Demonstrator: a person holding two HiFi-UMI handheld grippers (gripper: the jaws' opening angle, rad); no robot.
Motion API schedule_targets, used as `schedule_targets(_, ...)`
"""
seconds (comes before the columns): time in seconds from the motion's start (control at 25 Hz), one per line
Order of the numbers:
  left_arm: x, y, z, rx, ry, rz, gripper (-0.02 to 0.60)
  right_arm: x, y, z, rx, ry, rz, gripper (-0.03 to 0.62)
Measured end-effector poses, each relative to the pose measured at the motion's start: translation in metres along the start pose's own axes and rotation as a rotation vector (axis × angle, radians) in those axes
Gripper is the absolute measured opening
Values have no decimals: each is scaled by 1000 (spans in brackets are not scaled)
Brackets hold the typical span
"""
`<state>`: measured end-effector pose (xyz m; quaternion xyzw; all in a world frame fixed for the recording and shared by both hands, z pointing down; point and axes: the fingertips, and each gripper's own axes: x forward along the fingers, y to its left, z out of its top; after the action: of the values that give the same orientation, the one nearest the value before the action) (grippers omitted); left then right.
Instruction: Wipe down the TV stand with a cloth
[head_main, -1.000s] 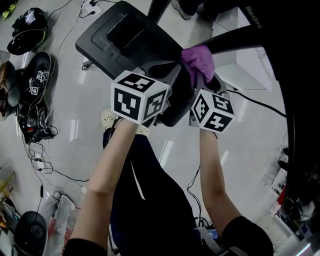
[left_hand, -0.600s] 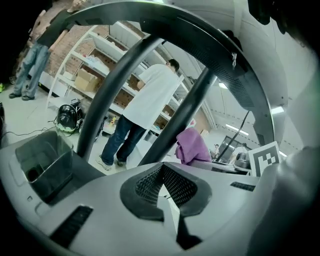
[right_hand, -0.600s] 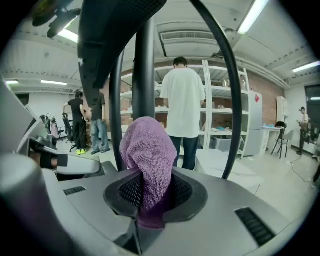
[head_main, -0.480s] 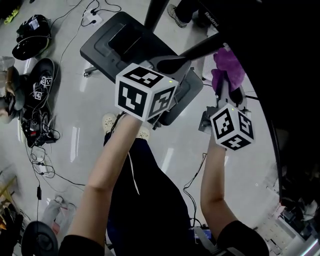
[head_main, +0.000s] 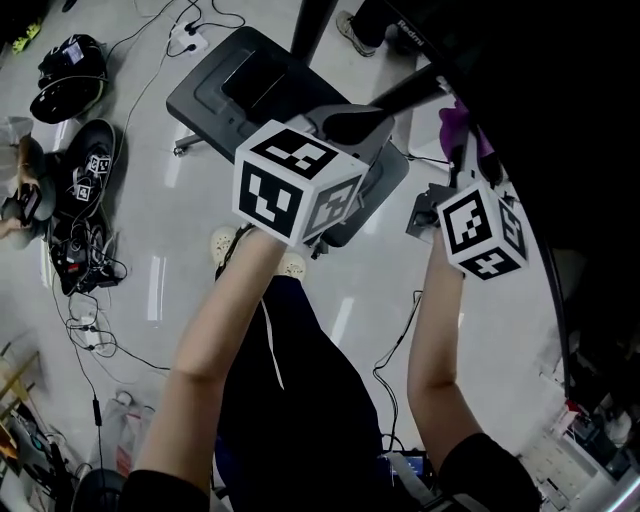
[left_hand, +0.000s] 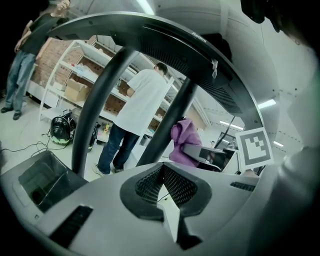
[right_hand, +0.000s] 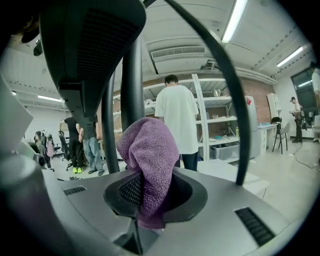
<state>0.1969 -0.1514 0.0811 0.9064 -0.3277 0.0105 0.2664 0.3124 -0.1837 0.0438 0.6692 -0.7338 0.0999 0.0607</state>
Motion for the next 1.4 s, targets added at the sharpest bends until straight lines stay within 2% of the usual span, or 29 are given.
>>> schedule_targets(0.2, -5, 9, -18, -34, 20, 14, 5, 20, 9, -23, -25, 52, 8, 89)
schedule_targets(0.8, 12, 46, -67, -116, 61, 27, 5, 60, -3, -128, -34, 267, 7, 89)
schedule_targets(1.16, 9, 59, -90, -156, 83, 30, 5, 65, -5, -194, -20, 447, -9, 89)
schedule_targets(1.4, -5, 77, -92, -201, 79, 30, 5, 52, 7, -206, -28, 506, -39, 89)
